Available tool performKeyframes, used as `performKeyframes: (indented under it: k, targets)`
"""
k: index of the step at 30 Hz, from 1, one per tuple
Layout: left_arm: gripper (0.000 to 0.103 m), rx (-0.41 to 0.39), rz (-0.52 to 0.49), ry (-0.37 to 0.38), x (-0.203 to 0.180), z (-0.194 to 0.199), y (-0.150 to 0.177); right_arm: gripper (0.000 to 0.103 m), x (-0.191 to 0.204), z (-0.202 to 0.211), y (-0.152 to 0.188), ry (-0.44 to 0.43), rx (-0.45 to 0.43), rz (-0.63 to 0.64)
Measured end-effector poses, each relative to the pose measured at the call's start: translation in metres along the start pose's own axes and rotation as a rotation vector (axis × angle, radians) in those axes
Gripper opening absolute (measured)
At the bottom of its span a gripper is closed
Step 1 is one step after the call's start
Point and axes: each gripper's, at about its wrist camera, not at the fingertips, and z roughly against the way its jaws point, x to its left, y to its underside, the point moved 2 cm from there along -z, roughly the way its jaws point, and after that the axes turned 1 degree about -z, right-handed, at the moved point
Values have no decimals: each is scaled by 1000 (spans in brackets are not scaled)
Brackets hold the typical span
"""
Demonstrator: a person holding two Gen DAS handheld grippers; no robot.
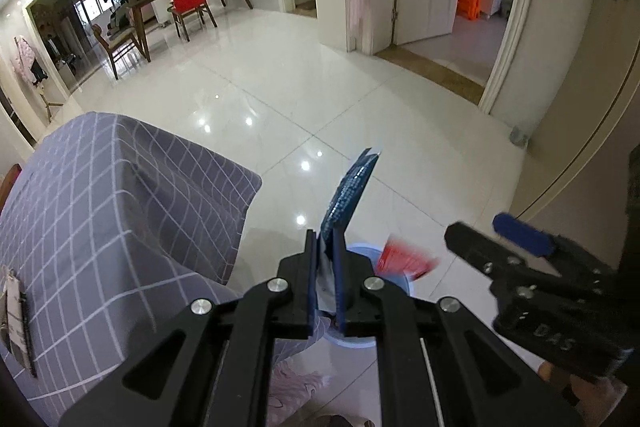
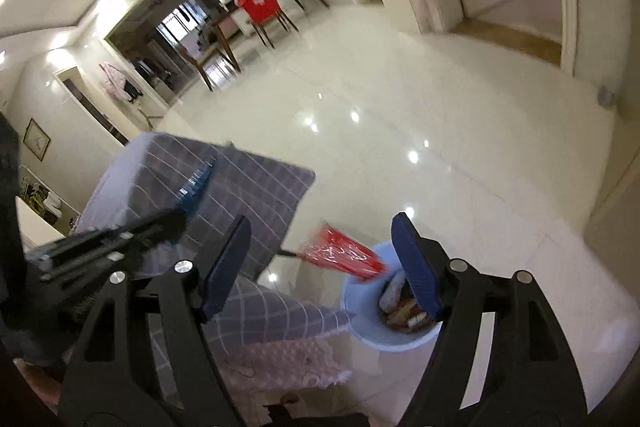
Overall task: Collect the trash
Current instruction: 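Carry the red bag and blue wrapper over the blue bucket and open both grippers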
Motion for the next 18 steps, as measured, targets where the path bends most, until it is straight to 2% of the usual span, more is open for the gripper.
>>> performKeyframes:
  k: [6, 18]
  targets:
    - [8, 21, -15, 5, -3, -11, -2, 72, -7, 16, 6, 17, -31, -11]
    - [8, 31, -38, 22, -19, -19, -5, 74, -5, 36, -12, 17, -102, 1]
